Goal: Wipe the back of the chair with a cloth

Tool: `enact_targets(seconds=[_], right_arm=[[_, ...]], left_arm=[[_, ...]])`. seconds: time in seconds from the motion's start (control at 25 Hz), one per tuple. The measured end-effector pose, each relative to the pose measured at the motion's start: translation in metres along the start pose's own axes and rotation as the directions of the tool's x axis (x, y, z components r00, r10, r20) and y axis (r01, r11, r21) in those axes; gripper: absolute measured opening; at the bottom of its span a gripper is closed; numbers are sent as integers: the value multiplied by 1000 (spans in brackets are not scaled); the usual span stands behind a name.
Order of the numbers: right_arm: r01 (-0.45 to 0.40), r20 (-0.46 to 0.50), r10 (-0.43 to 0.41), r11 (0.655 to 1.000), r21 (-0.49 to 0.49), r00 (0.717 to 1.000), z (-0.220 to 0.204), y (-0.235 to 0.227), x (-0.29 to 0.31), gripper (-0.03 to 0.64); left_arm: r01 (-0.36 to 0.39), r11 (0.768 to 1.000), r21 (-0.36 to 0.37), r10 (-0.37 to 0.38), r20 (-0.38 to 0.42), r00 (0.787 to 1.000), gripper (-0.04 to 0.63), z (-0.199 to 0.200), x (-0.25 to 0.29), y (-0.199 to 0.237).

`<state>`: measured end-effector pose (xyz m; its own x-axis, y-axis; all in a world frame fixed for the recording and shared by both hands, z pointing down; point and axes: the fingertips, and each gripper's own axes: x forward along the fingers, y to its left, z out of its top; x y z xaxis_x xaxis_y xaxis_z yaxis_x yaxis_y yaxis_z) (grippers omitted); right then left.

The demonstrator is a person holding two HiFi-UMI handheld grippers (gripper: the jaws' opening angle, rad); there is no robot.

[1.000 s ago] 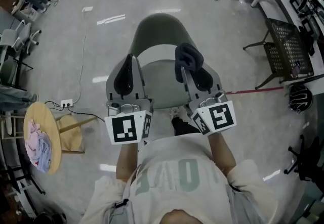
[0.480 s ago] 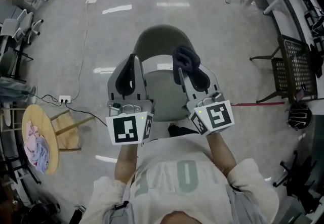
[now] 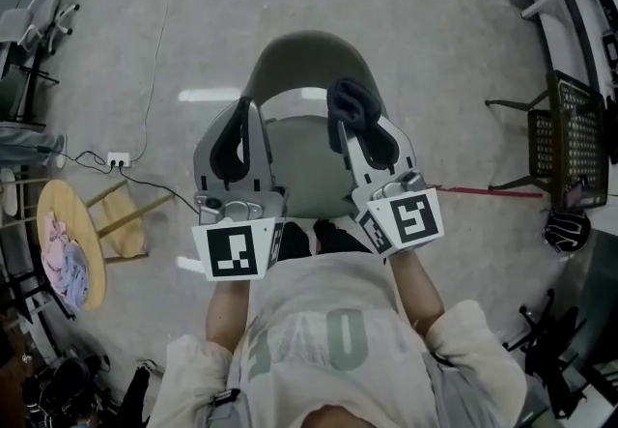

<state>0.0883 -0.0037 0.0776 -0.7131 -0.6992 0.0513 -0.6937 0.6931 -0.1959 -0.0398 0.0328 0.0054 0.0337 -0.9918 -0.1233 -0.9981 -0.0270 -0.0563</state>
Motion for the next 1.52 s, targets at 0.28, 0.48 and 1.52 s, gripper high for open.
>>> enact_targets(seconds=[0.28, 0.48, 1.52], right_arm=[[3, -31, -2, 999, 36, 1000, -19, 14, 17, 60], [36, 28, -36, 999, -6, 999, 3, 22, 21, 60], [151, 68, -147, 988, -43, 987, -36, -12, 105, 60]], left_arm=[[-21, 1000, 4, 21, -3, 1000, 15, -6, 1, 23], [-11, 1000, -24, 12, 43, 999, 15, -3, 7, 31], [81, 996, -43, -81, 5, 997, 15, -103, 80, 56]])
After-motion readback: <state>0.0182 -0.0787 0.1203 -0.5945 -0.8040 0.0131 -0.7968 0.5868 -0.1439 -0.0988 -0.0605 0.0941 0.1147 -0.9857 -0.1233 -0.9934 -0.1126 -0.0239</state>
